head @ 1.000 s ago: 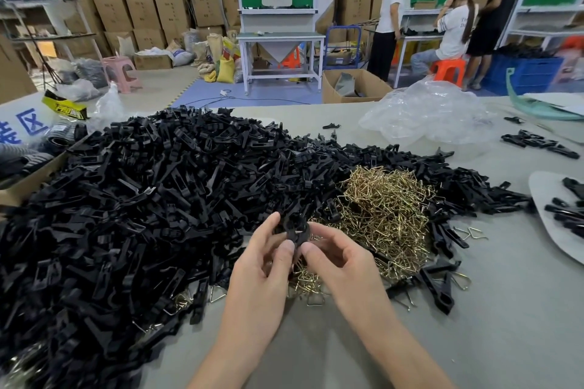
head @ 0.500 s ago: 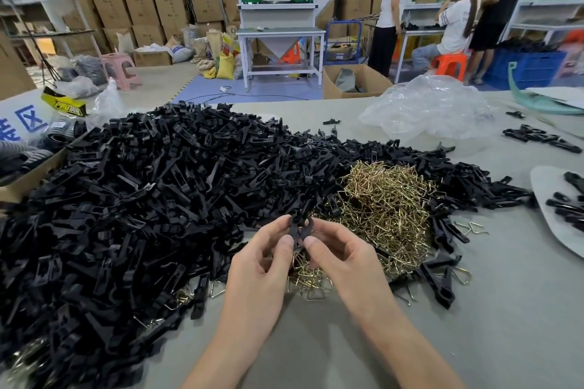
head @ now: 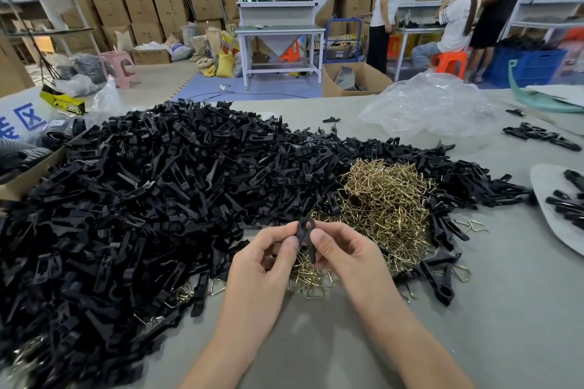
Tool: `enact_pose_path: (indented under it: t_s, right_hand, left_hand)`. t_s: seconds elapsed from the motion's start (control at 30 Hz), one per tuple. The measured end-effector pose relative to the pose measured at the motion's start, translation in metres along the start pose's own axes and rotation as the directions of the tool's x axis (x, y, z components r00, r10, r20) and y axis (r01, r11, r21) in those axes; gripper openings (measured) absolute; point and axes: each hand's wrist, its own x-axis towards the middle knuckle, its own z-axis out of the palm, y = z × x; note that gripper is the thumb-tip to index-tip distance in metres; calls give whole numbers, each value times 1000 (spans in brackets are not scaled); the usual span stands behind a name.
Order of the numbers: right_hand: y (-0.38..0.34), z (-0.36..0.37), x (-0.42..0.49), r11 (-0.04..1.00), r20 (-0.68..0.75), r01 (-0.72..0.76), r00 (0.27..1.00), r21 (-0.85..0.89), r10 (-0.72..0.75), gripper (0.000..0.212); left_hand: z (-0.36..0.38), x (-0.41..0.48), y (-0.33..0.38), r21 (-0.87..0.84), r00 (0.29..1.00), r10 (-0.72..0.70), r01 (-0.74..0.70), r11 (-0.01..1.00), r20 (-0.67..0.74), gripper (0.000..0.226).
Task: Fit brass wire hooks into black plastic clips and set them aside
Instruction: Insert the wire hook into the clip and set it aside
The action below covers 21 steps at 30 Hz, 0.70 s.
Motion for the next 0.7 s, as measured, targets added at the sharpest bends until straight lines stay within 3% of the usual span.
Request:
enact_pose_path:
  t_s: [0.13, 0.23, 0.33, 0.43, 0.53, 0.7]
  right_hand:
    - [2, -3, 1, 989, 142, -101, 986, 112, 85, 32]
    - [1, -4, 1, 990, 212, -113, 973, 88, 92, 32]
    - [-2, -5, 2, 990, 151, -82, 986, 115, 64, 26]
    - [-12, -16, 4, 941, 57, -79, 996, 330, 64, 20]
    - [-22, -36, 5, 840, -50, -49, 995, 541, 90, 20]
    - [-23, -56, 6, 699, -192, 26, 968, 715, 160, 20]
  left_hand:
    - [1, 0, -1, 19, 999, 42, -43, 999, 25, 27]
    - [2, -1, -1, 20, 998, 49, -49, 999, 31, 25]
    - [6, -2, -4, -35, 999, 12, -13, 999, -40, 19]
    - [11, -2, -10, 56, 997, 25, -21, 998, -76, 17]
    - [25, 14, -6, 313, 990, 128, -141, 939, 60, 18]
    - [68, 79, 19, 508, 959, 170, -265, 820, 226, 37]
